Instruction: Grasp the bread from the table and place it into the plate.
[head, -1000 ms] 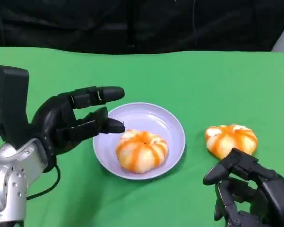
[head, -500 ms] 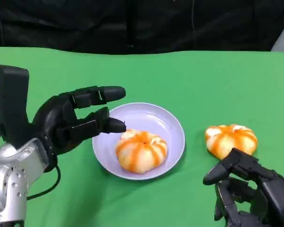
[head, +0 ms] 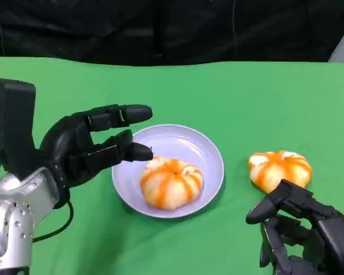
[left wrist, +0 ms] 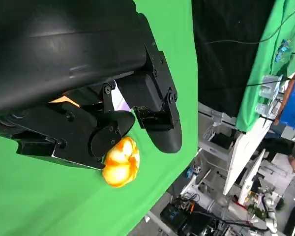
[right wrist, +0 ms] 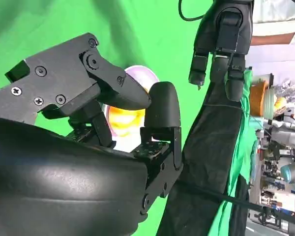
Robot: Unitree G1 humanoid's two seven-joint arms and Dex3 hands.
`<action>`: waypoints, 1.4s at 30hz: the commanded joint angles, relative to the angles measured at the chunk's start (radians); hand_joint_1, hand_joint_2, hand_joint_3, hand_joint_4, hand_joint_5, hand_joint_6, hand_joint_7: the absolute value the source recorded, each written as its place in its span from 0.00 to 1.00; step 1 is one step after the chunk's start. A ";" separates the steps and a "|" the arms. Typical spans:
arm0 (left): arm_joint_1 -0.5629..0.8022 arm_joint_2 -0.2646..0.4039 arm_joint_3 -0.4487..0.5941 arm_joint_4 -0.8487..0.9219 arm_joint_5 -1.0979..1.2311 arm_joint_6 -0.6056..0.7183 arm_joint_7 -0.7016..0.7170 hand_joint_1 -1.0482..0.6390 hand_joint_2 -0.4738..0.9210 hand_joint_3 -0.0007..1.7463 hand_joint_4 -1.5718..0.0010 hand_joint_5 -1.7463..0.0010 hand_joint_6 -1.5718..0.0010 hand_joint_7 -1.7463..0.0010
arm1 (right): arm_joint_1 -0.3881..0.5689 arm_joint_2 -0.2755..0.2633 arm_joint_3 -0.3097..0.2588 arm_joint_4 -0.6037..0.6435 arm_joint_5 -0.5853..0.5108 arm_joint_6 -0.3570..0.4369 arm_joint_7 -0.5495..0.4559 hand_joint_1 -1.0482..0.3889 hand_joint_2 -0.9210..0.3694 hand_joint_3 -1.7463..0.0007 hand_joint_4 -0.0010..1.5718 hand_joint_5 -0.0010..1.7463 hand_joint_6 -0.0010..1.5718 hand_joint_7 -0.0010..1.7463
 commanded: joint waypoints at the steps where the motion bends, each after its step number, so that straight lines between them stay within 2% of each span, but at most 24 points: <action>1: 0.056 0.097 0.079 -0.095 -0.142 0.125 -0.092 0.60 0.86 0.61 0.51 0.14 0.36 0.53 | -0.002 -0.008 -0.012 0.006 0.004 -0.004 -0.001 0.67 0.20 0.41 0.47 1.00 0.40 0.91; 2: 0.070 0.122 0.096 -0.121 -0.182 0.159 -0.117 0.59 0.86 0.64 0.53 0.06 0.48 0.24 | -0.004 -0.009 -0.013 0.010 0.003 -0.008 -0.001 0.67 0.20 0.41 0.47 1.00 0.40 0.91; 3: 0.077 0.138 0.104 -0.135 -0.206 0.178 -0.128 0.59 0.86 0.64 0.53 0.03 0.53 0.14 | -0.005 -0.009 -0.013 0.012 0.003 -0.010 0.000 0.67 0.20 0.41 0.47 1.00 0.40 0.91; 5: 0.078 0.147 0.106 -0.140 -0.225 0.191 -0.123 0.59 0.86 0.65 0.54 0.01 0.57 0.06 | -0.005 -0.009 -0.014 0.012 0.003 -0.010 0.001 0.67 0.20 0.41 0.47 1.00 0.40 0.91; 7: 0.079 0.153 0.106 -0.143 -0.237 0.196 -0.118 0.59 0.86 0.65 0.54 0.00 0.57 0.04 | -0.005 -0.008 -0.014 0.012 0.003 -0.010 0.001 0.67 0.20 0.41 0.47 1.00 0.40 0.91; 10: 0.111 0.207 0.180 -0.158 -0.320 0.251 -0.151 0.58 0.88 0.66 0.54 0.00 0.58 0.01 | -0.008 -0.007 -0.015 0.013 0.007 -0.003 0.001 0.67 0.19 0.41 0.47 1.00 0.41 0.90; 14: 0.116 0.224 0.187 -0.160 -0.355 0.262 -0.142 0.57 0.89 0.66 0.55 0.00 0.58 0.00 | -0.008 -0.006 -0.016 0.013 0.008 -0.003 0.002 0.67 0.19 0.41 0.47 1.00 0.41 0.90; 42: 0.119 0.237 0.180 -0.158 -0.379 0.255 -0.128 0.57 0.89 0.66 0.55 0.00 0.58 0.00 | -0.009 -0.006 -0.016 0.013 0.008 -0.003 0.002 0.67 0.19 0.41 0.47 1.00 0.41 0.90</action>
